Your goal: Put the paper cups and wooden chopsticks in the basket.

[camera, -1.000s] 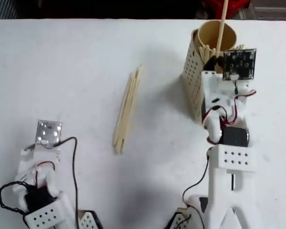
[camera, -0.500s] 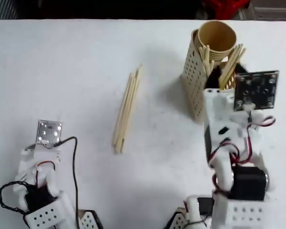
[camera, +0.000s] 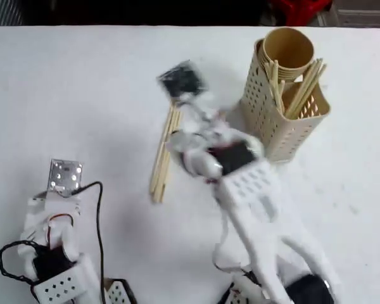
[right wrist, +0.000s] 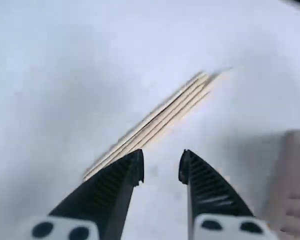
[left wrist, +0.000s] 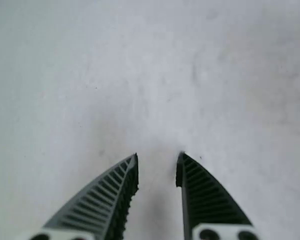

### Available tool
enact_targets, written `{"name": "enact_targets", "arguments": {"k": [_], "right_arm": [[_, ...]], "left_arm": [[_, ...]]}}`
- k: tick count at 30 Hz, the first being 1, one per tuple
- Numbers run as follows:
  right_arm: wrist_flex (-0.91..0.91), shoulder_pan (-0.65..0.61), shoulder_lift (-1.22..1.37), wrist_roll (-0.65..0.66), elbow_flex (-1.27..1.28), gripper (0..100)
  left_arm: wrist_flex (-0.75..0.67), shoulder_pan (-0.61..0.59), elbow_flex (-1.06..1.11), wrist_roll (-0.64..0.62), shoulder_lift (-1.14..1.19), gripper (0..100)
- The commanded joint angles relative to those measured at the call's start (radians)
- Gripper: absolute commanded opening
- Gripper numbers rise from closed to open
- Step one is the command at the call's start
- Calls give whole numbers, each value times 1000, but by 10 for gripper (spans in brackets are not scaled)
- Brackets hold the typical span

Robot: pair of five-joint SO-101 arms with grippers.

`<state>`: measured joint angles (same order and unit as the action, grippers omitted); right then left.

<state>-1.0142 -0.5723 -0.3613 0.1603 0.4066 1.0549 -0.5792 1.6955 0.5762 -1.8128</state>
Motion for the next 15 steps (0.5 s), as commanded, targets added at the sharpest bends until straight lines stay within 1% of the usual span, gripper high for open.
{"name": "enact_targets", "arguments": {"k": [1,4,8,15], "right_arm": [[105,-35,189,-43,-48,124],[150,-36,334,-86,-91,140],[147,-41,492,-91,-207,224],[151,-42,684,-91,-351,233]], "left_arm": [[3,-7,-3,5,-7,142],[3,-7,-3,5,-7,142],[3,-7,-3,5,-7,142],[3,-7,-3,5,-7,142]]}}
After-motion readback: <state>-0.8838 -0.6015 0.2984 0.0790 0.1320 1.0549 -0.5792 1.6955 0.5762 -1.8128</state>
